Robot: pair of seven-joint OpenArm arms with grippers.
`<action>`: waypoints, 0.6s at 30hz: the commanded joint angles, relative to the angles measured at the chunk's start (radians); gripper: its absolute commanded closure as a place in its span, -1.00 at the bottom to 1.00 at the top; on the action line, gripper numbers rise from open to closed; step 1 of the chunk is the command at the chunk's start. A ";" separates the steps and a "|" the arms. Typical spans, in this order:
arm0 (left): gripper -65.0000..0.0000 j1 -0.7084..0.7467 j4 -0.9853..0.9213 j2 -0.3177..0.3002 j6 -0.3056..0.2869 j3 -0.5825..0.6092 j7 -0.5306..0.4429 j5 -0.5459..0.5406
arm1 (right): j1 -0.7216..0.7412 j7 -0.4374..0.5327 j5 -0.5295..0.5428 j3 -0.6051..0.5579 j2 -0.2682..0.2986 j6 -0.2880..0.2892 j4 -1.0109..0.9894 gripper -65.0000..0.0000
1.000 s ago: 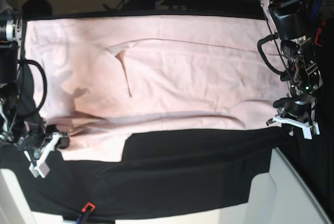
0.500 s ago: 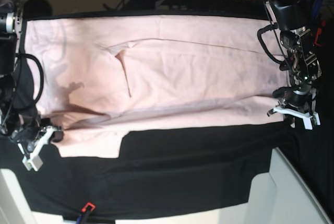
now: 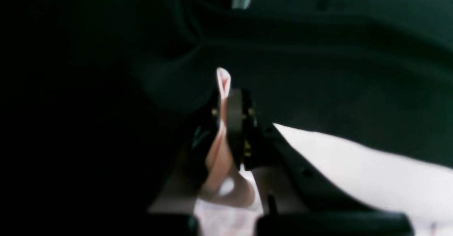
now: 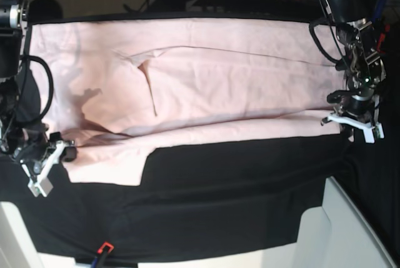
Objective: Fold the T-shirt properly
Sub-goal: 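Fold the grasped edge toward the collar edge with both grippers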
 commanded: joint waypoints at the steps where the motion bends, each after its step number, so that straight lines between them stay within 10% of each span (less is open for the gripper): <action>1: 1.00 -0.017 0.032 -0.018 -0.002 -0.004 -0.024 -0.006 | 0.019 0.007 0.012 0.019 0.016 0.003 0.018 1.00; 18: 1.00 0.109 0.113 -0.035 -0.002 -0.005 -0.020 -0.006 | -0.071 0.000 0.010 0.029 0.020 0.003 0.044 1.00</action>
